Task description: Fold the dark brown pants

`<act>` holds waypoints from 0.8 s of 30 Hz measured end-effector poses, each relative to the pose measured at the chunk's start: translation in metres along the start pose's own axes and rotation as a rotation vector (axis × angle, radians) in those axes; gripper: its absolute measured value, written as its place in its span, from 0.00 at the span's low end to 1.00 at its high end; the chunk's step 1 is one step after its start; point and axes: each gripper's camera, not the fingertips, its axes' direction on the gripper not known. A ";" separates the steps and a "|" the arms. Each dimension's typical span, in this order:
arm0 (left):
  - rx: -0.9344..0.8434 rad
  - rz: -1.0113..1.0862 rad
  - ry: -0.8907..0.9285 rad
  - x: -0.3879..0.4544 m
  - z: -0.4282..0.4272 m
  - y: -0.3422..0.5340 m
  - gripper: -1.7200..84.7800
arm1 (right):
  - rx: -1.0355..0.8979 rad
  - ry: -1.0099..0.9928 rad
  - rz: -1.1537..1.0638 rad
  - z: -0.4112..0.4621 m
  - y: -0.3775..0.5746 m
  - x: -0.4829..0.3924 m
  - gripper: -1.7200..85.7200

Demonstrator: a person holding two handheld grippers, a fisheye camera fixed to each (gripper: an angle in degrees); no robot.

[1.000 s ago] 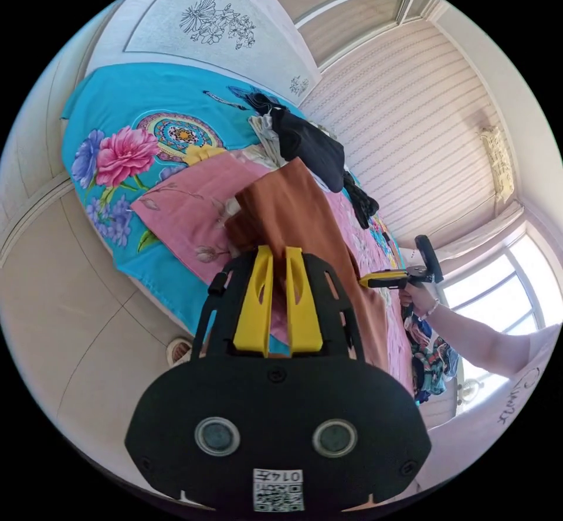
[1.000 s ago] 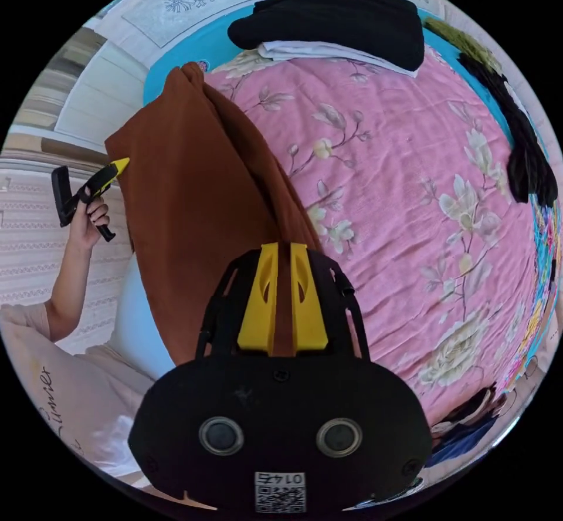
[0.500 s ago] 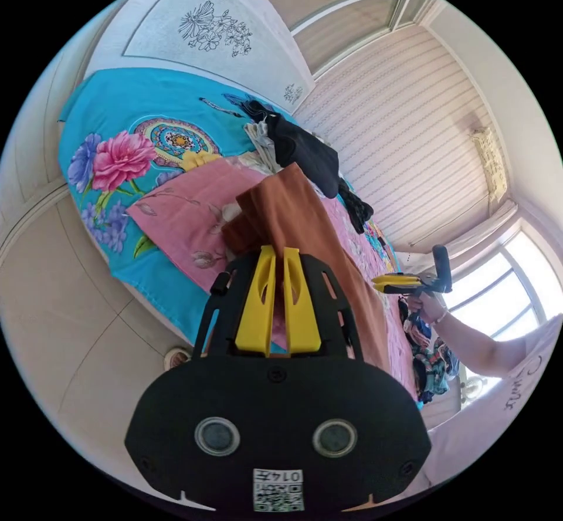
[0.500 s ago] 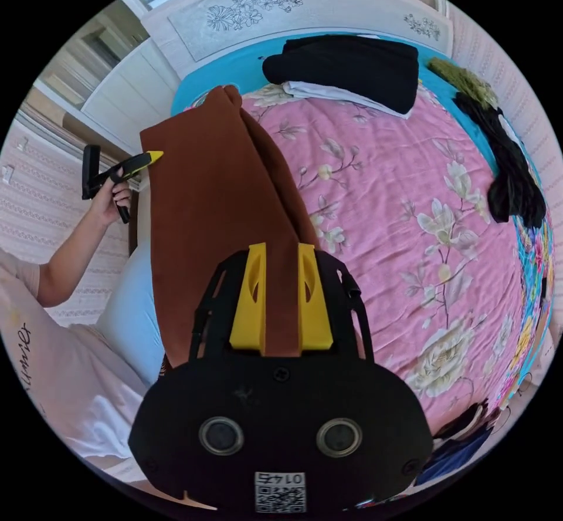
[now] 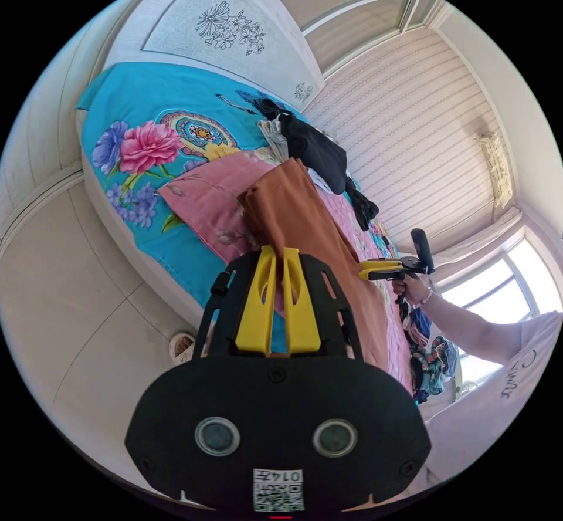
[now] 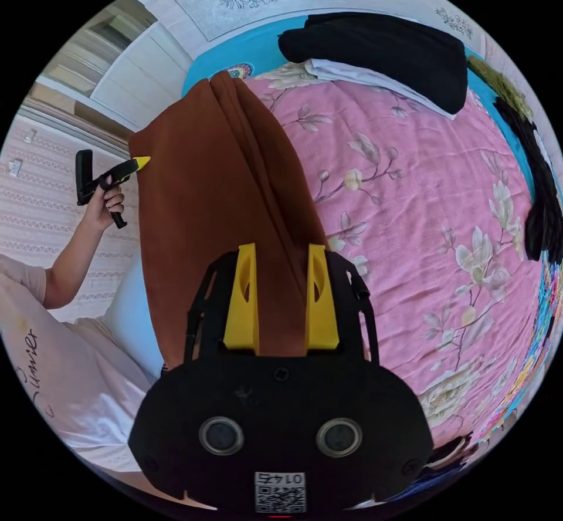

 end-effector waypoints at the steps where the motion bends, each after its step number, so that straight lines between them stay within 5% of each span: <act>1: 0.006 -0.002 0.014 0.003 -0.002 -0.001 0.02 | -0.038 -0.048 -0.008 0.006 0.001 0.002 0.13; 7: 0.009 -0.023 0.121 0.020 -0.007 -0.015 0.06 | -0.030 -0.032 -0.049 -0.003 0.017 0.003 0.05; 13: 0.091 0.276 0.054 0.110 -0.030 -0.039 0.01 | 0.088 -0.027 -0.010 -0.047 0.055 0.010 0.05; 18: -0.101 0.125 -0.073 0.111 0.008 -0.056 0.03 | 0.016 -0.073 0.233 -0.003 0.062 0.052 0.09; 20: -0.069 0.042 0.036 0.113 -0.006 -0.059 0.06 | 0.005 -0.077 0.297 0.010 0.069 0.060 0.11; 24: 0.069 0.105 -0.086 0.144 -0.062 -0.052 0.06 | 0.071 0.064 0.324 -0.002 0.094 0.055 0.10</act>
